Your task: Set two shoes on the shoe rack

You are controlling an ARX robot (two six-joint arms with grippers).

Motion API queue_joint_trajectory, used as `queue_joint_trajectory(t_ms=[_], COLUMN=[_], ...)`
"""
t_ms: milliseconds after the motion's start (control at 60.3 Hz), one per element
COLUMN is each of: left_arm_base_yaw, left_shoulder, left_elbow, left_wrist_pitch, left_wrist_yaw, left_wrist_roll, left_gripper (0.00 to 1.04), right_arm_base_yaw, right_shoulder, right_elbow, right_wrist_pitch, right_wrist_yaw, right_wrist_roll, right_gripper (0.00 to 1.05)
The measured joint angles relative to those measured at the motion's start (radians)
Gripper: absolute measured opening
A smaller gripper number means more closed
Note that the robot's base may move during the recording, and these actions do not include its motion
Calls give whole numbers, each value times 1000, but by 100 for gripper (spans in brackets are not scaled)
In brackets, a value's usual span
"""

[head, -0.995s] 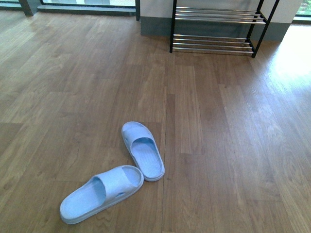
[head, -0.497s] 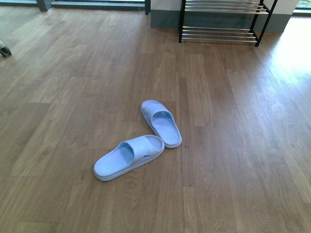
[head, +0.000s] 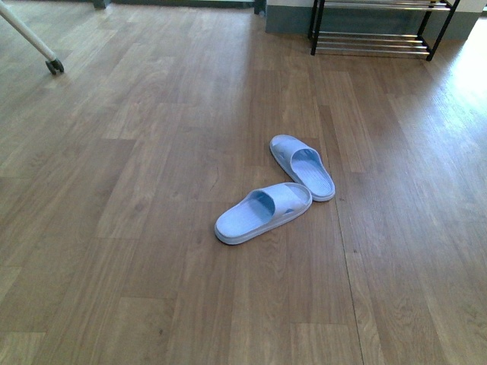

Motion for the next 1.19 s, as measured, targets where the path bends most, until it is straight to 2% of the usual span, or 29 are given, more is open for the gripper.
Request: queue_joint_trajectory(t_ms=[1194], left_arm_base_yaw=[1], left_shoulder=[0], left_elbow=[0], left_wrist_pitch=[0], left_wrist_yaw=[5], left_wrist_roll=[0], left_gripper=[95], right_arm_base_yaw=[0], right_shoulder=[-1], right_elbow=[0], right_wrist_pitch=[0], right_wrist_yaw=[5], right_wrist_roll=[0], right_gripper=[95])
